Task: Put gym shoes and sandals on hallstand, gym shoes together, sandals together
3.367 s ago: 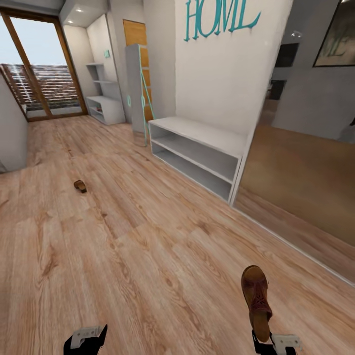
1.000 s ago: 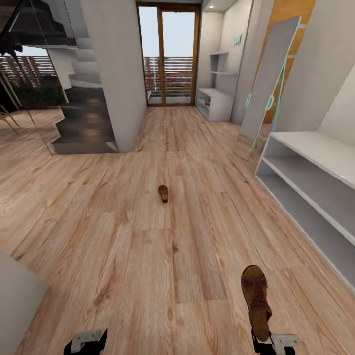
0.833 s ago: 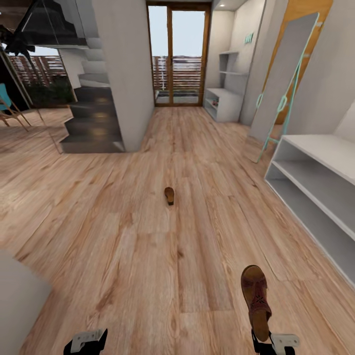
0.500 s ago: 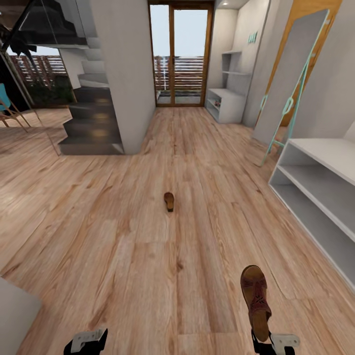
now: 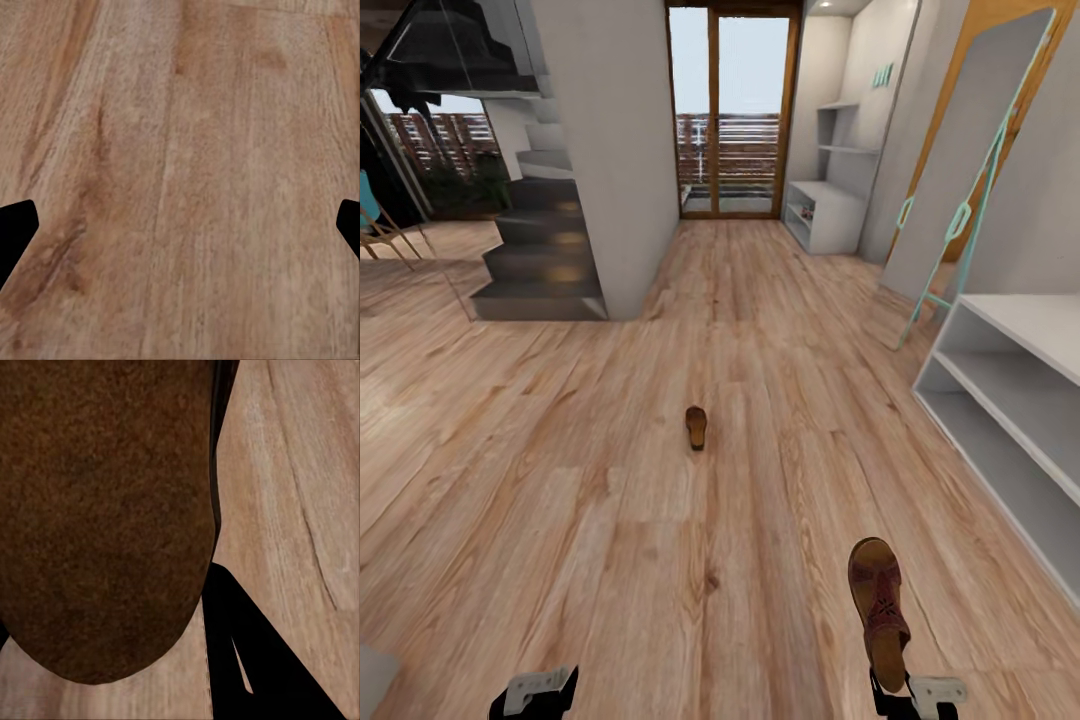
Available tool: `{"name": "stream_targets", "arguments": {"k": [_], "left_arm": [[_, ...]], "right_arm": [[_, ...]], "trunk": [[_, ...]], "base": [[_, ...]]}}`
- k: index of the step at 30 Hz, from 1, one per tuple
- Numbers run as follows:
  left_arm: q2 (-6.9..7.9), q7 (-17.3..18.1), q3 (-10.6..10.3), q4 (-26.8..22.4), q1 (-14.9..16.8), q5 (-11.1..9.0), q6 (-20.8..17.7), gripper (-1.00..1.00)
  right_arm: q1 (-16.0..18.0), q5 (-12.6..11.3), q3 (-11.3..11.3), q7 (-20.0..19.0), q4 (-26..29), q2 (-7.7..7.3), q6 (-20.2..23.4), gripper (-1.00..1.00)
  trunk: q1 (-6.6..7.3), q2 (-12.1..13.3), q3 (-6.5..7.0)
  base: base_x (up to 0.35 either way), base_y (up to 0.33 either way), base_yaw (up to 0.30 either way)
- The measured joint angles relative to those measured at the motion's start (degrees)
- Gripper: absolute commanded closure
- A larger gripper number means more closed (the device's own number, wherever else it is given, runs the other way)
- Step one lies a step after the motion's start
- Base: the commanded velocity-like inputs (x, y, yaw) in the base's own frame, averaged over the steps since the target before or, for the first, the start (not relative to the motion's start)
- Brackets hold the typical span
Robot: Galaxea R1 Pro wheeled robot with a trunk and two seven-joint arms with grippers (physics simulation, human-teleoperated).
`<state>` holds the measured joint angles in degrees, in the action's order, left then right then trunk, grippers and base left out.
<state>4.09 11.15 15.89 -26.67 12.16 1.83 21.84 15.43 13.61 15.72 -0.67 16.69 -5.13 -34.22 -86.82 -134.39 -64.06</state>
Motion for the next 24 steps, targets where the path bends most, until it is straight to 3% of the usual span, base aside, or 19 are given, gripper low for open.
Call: {"name": "stream_targets", "arguments": {"k": [24], "left_arm": [[0.00, -0.09, 0.16, 0.02, 0.01, -0.39, 0.01, -1.00]], "right_arm": [[-0.01, 0.19, -0.03, -0.07, -0.02, -0.12, 0.00, 1.00]], "trunk": [[0.00, 0.00, 0.03]], "base": [[0.282, -0.176, 0.006]]}}
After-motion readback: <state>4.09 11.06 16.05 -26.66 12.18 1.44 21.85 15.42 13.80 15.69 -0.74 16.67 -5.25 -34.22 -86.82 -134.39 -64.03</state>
